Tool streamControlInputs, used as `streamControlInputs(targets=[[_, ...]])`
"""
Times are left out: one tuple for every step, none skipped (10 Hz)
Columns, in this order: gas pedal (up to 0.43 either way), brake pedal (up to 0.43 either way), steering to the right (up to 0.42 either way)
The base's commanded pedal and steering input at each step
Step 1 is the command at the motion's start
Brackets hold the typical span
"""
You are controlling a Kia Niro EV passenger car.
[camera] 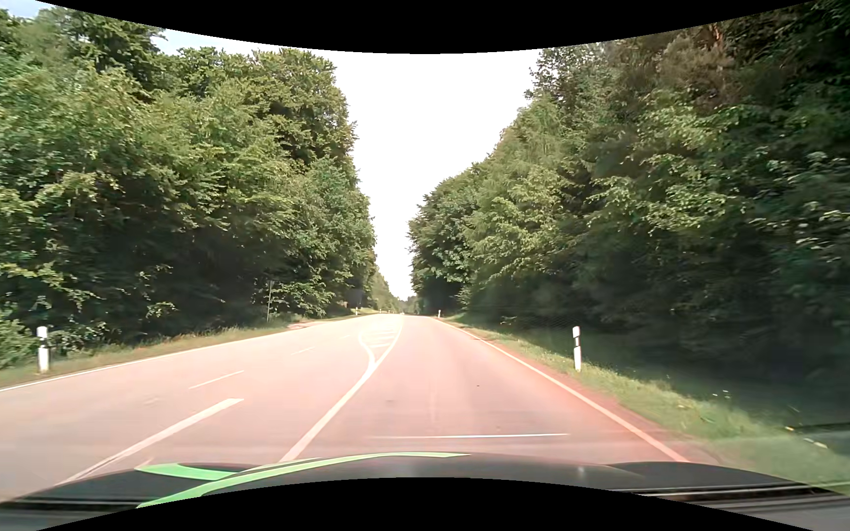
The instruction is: Follow the waypoints while adhering to traffic rules and regulations
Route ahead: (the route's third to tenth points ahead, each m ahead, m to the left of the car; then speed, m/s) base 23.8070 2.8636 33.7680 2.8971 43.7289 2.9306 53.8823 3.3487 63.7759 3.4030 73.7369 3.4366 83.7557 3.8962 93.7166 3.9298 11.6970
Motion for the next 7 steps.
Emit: streamControlInputs(targets=[[0.378, 0.000, 0.012], [0.378, 0.000, 0.008], [0.390, 0.000, 0.004], [0.390, 0.000, 0.000], [0.390, 0.000, -0.001], [0.390, 0.000, -0.001], [0.390, 0.000, -0.002]])
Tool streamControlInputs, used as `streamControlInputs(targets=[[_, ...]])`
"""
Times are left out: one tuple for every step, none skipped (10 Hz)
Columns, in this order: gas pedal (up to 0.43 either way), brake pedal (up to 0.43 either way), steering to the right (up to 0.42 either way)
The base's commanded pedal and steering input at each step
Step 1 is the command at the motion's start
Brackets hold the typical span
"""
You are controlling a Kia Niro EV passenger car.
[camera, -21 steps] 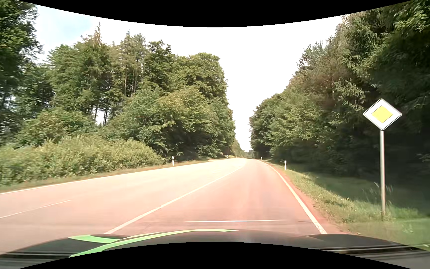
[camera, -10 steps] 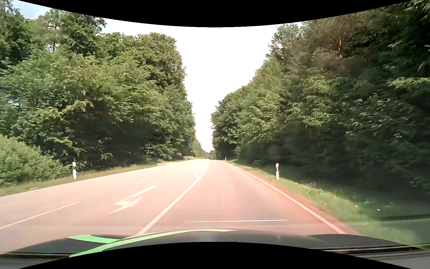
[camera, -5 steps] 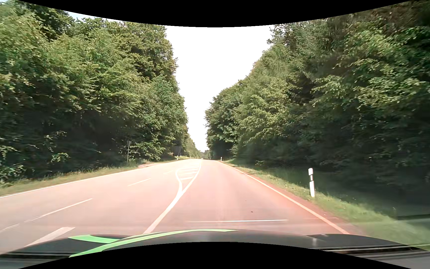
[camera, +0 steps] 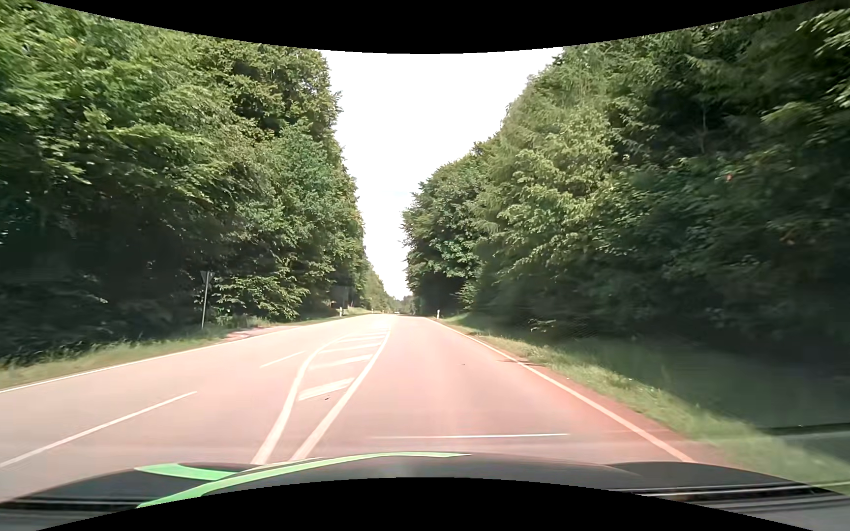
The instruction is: Follow the waypoints while adhering to traffic rules and regulations
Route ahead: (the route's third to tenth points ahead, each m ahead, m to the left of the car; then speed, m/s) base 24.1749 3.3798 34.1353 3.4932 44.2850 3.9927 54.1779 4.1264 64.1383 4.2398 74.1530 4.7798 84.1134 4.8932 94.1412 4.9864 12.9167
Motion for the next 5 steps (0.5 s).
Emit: streamControlInputs(targets=[[0.390, 0.000, -0.004], [0.398, 0.000, -0.009], [0.398, 0.000, -0.012], [0.409, 0.000, -0.013], [0.421, 0.000, -0.013]])
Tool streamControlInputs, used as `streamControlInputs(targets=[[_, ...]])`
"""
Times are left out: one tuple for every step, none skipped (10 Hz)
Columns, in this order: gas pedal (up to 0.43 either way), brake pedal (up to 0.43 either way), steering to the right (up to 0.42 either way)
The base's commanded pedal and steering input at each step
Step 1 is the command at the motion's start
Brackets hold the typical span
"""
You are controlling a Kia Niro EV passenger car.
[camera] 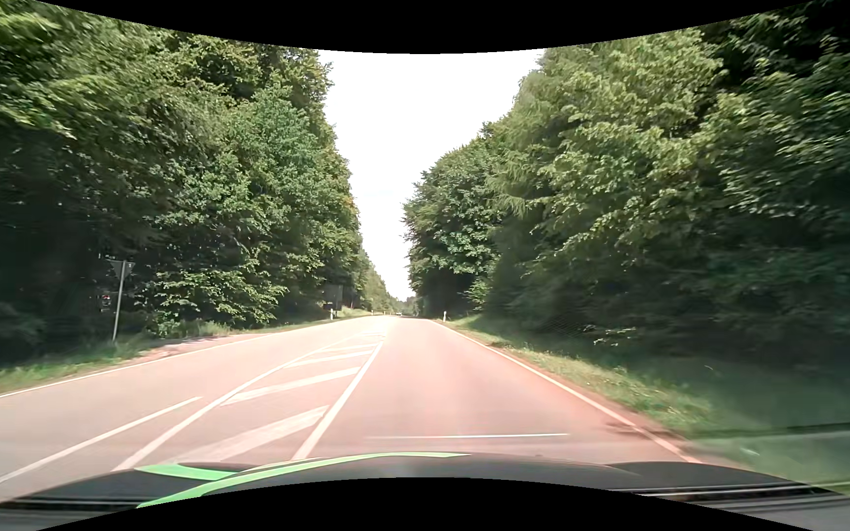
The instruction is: Follow the waypoints while adhering to traffic rules and regulations
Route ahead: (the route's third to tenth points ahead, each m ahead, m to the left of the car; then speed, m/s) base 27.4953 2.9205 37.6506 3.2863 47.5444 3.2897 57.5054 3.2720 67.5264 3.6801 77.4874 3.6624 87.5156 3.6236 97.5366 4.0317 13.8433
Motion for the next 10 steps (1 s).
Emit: streamControlInputs(targets=[[0.421, 0.000, -0.013], [0.421, 0.000, -0.012], [0.421, 0.000, -0.010], [0.421, 0.000, -0.008], [0.421, 0.000, -0.008], [0.421, 0.000, -0.008], [0.429, 0.000, -0.008], [0.429, 0.000, -0.007], [0.441, 0.000, -0.007], [0.441, 0.000, -0.007]])
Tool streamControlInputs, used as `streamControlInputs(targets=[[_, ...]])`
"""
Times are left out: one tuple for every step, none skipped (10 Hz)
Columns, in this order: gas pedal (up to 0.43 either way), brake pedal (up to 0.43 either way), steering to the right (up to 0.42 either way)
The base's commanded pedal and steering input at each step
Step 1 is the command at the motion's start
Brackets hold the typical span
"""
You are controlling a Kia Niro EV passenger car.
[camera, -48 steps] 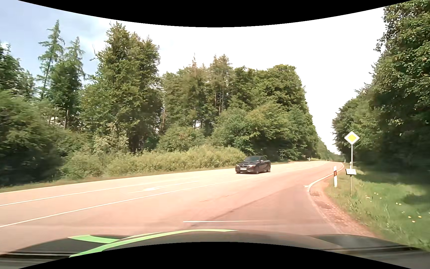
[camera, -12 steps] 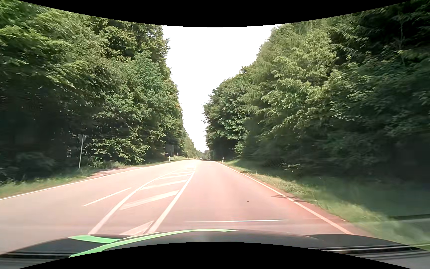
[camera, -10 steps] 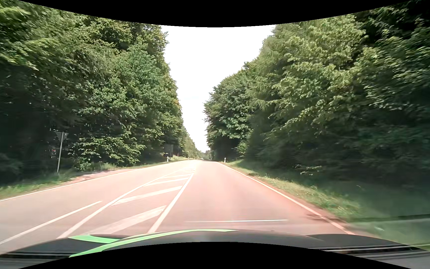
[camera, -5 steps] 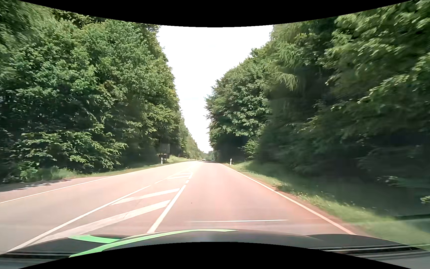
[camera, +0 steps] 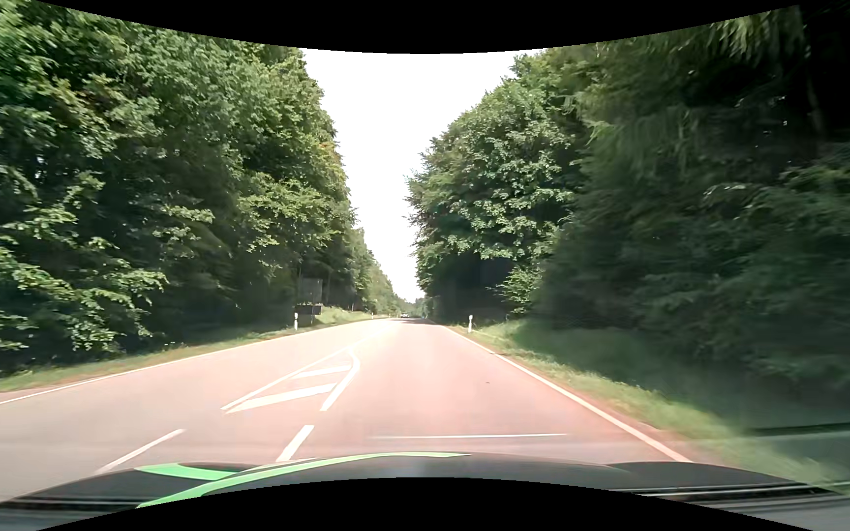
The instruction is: Follow the waypoints while adhering to traffic rules and regulations
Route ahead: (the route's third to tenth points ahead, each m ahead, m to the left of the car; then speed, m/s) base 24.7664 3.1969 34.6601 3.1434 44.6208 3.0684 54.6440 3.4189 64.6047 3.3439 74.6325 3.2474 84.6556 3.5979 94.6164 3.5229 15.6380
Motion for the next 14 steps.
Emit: streamControlInputs(targets=[[0.449, 0.000, -0.006], [0.449, 0.000, -0.005], [0.449, 0.000, -0.005], [0.449, 0.000, -0.005], [0.449, 0.000, -0.004], [0.449, 0.000, -0.003], [0.449, 0.000, -0.002], [0.449, 0.000, -0.002], [0.449, 0.000, -0.002], [0.449, 0.000, -0.002], [0.449, 0.000, -0.001], [0.449, 0.000, 0.000], [0.449, 0.000, 0.000], [0.449, 0.000, 0.000]])
